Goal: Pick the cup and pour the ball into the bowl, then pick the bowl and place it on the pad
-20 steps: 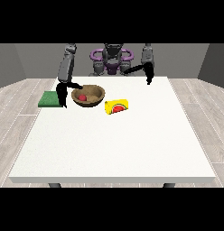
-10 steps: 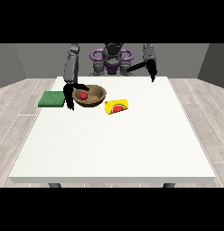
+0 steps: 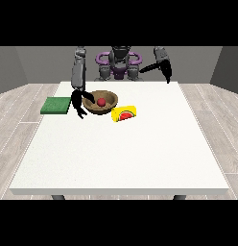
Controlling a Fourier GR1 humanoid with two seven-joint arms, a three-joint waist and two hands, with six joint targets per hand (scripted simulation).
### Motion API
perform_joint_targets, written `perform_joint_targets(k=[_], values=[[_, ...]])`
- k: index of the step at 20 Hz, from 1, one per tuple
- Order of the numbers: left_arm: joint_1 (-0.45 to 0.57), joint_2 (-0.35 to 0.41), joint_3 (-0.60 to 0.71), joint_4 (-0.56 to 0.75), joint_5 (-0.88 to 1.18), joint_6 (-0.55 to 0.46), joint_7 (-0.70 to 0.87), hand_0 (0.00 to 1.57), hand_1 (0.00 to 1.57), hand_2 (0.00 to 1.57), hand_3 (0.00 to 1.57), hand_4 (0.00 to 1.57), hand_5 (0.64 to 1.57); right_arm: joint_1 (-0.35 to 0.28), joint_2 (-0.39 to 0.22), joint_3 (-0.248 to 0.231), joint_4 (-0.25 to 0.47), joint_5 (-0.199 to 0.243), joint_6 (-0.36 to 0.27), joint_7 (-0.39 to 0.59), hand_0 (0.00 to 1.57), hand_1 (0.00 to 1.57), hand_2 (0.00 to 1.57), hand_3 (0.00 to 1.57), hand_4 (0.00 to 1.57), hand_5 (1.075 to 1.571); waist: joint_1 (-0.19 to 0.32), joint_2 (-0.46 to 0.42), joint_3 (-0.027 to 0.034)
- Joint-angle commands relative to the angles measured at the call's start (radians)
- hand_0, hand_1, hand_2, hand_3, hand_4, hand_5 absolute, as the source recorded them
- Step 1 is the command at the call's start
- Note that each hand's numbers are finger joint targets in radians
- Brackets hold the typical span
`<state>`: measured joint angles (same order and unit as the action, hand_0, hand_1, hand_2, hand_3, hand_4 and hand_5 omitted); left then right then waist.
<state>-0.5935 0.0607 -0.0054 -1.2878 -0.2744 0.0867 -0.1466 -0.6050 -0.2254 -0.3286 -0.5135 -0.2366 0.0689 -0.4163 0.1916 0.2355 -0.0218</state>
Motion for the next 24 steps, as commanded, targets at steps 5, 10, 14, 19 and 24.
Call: perform_joint_targets(k=[5,10,14,19,24], values=[[-0.046,0.04,0.06,0.029,0.03,-0.019,0.045,0.0,0.0,0.0,0.0,0.0,1.57,-0.016,0.013,0.069,0.053,0.083,-0.156,0.164,1.57,1.57,1.57,1.57,1.03,1.55,-0.023,-0.028,0.0214],[0.039,0.047,0.081,0.067,0.047,-0.017,-0.013,0.0,0.0,0.0,0.0,0.0,1.57,-0.076,-0.001,0.092,0.031,0.097,-0.201,0.295,1.57,1.57,1.57,1.57,1.02,1.552,-0.065,-0.085,0.0218],[0.079,0.094,0.145,0.158,0.079,-0.032,-0.096,0.0,0.0,0.0,0.0,0.0,1.571,-0.089,-0.006,0.123,-0.026,0.09,-0.14,0.427,1.57,1.57,1.57,1.57,1.05,1.553,-0.145,-0.141,0.0215],[0.104,0.057,0.115,0.118,0.056,0.012,-0.063,0.0,0.0,0.0,0.0,0.0,1.569,-0.1,-0.15,0.063,-0.029,0.046,-0.059,0.472,1.57,1.57,1.57,1.57,1.06,1.559,-0.123,-0.135,0.0222],[0.123,0.088,0.162,0.197,0.078,0.013,-0.155,0.0,0.0,0.0,0.0,0.0,1.569,-0.073,-0.169,0.057,-0.079,0.018,-0.003,0.502,1.57,1.57,1.57,1.57,1.06,1.56,-0.184,-0.126,0.0217]])
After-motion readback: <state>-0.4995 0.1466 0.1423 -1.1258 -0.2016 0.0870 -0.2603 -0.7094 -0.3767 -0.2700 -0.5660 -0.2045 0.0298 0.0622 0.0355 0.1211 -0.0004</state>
